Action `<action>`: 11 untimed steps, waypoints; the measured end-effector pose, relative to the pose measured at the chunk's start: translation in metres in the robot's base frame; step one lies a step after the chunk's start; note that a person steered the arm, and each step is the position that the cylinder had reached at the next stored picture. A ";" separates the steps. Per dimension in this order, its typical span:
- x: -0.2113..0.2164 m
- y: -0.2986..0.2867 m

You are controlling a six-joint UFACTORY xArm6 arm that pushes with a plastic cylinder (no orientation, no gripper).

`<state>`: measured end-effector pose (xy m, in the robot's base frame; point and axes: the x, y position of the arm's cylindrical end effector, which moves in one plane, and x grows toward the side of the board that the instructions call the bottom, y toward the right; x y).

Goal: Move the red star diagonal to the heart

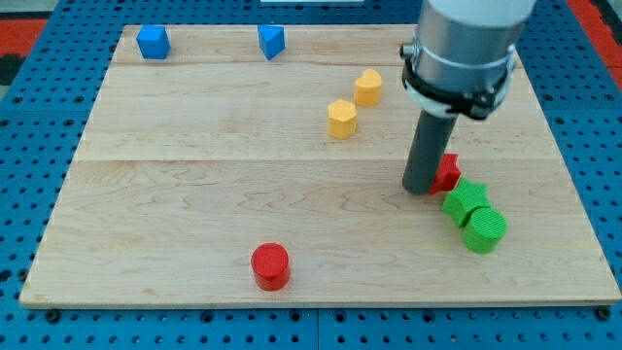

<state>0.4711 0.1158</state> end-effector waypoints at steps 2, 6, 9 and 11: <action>-0.011 0.073; -0.085 0.078; -0.168 0.049; -0.210 0.085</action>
<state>0.2609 0.2009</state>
